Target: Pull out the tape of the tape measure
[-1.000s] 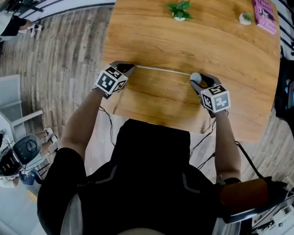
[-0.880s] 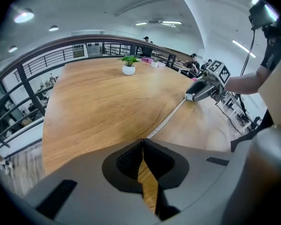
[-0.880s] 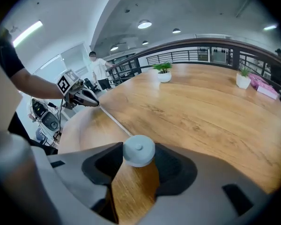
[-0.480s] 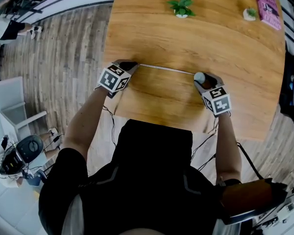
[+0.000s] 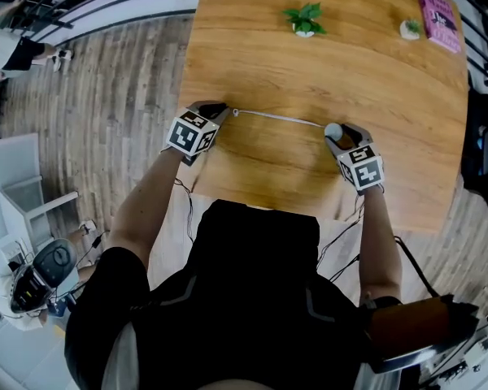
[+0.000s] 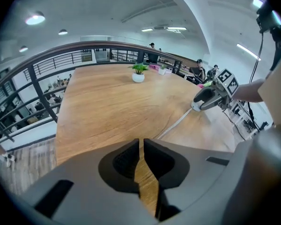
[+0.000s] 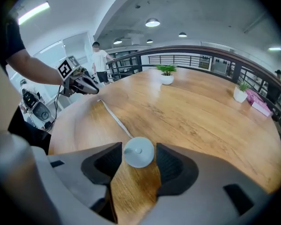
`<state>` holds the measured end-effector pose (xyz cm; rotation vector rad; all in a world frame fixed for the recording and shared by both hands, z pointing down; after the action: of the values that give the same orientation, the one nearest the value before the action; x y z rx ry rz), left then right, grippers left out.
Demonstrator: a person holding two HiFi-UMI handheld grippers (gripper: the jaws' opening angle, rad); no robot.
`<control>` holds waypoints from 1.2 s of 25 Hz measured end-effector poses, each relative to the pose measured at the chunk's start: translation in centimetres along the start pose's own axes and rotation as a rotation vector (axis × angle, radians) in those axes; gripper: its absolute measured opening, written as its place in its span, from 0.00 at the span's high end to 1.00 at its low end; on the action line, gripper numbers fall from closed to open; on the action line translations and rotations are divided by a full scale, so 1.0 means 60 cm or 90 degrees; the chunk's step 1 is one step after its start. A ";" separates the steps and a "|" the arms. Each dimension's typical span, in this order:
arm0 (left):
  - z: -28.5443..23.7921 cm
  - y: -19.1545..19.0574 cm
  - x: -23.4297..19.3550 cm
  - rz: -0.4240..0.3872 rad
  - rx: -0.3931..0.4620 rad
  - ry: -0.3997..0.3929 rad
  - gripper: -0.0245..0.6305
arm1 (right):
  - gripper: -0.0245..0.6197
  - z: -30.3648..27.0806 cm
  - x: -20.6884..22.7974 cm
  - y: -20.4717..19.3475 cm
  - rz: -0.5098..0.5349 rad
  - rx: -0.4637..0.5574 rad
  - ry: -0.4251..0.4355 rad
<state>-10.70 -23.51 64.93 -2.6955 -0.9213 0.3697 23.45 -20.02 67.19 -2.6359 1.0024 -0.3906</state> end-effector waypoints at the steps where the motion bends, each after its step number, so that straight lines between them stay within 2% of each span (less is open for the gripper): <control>1: 0.012 0.002 -0.001 0.016 0.015 0.002 0.91 | 0.59 0.008 0.002 0.001 -0.010 0.005 -0.003; 3: 0.039 0.009 0.004 0.045 0.050 0.000 0.91 | 0.59 0.029 0.007 0.005 -0.026 0.017 -0.016; 5: 0.068 0.016 0.014 0.051 0.087 0.000 0.91 | 0.59 0.052 0.010 0.012 -0.037 0.035 -0.029; 13: 0.191 0.034 0.030 0.074 0.208 0.053 0.91 | 0.61 0.175 -0.014 0.039 -0.134 0.150 -0.031; 16: 0.238 0.055 0.038 0.059 0.248 0.064 0.91 | 0.63 0.238 -0.032 0.069 -0.146 0.220 -0.052; 19: 0.293 0.078 0.052 0.037 0.312 0.064 0.91 | 0.65 0.305 -0.046 0.095 -0.158 0.294 -0.048; 24: 0.395 0.116 0.055 0.014 0.393 0.064 0.92 | 0.68 0.423 -0.073 0.147 -0.145 0.386 -0.064; 28: 0.453 0.135 0.084 -0.033 0.436 0.069 0.92 | 0.75 0.493 -0.107 0.167 -0.157 0.462 -0.086; 30: 0.479 0.141 0.098 -0.040 0.459 0.076 0.92 | 0.80 0.517 -0.125 0.171 -0.158 0.497 -0.090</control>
<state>-10.76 -21.41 34.45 -2.0006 -0.6665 0.4221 22.78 -16.86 33.82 -2.0261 0.3558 -0.5121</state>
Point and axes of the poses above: the fingertips, and each gripper's own axes: z backward along the fingers, x to its right, y out of its top, the point moved 6 cm from there along z, backward along the fingers, and after that the axes turned 14 degrees about -x, right-handed, at the moved point
